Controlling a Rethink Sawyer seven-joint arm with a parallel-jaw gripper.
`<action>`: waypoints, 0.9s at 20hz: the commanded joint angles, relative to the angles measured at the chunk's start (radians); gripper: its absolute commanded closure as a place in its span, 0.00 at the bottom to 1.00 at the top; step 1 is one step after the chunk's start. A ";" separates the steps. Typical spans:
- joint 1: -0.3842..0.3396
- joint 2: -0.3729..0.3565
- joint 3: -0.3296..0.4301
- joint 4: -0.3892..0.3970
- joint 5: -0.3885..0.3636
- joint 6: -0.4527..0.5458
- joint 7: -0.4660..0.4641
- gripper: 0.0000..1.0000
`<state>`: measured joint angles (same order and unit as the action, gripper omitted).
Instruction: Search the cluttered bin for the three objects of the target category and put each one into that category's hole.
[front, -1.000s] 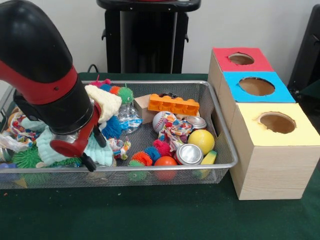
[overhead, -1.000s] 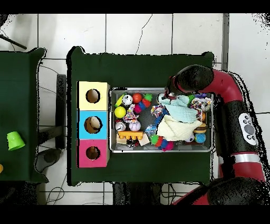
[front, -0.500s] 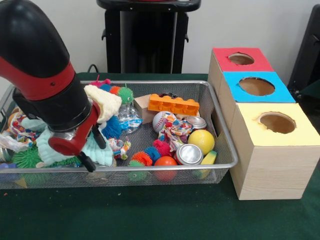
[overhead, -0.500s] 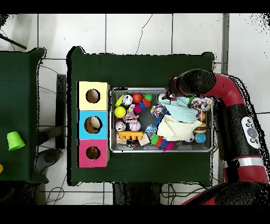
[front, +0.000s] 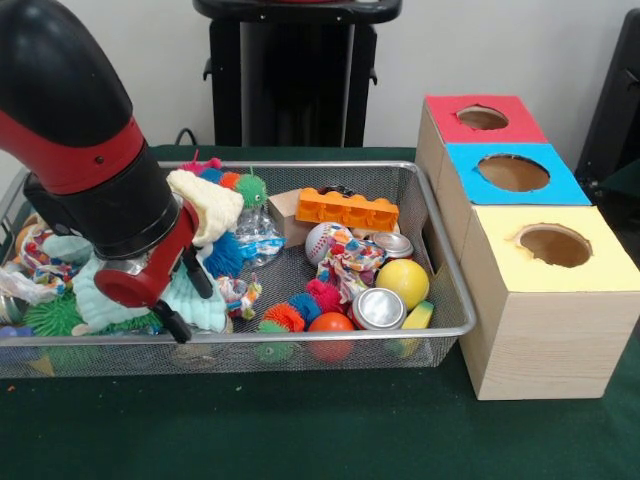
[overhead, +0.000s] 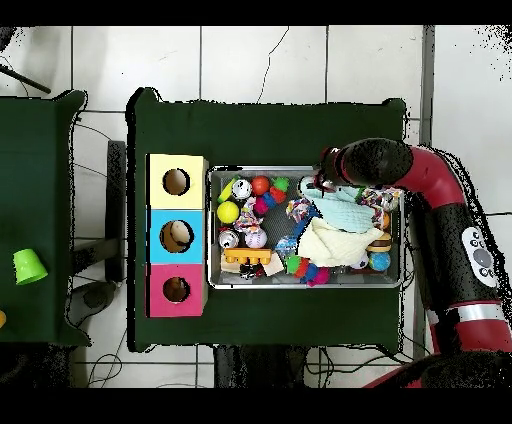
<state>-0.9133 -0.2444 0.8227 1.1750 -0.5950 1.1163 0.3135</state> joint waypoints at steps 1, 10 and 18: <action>-0.021 0.045 -0.038 0.148 -0.098 -0.153 -0.156 0.00; -0.057 -0.022 -0.031 0.241 -0.094 -0.194 -0.147 0.00; -0.070 -0.068 -0.031 0.280 -0.082 -0.186 -0.148 0.00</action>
<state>-0.9763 -0.2968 0.8225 1.3531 -0.6118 0.9208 0.3135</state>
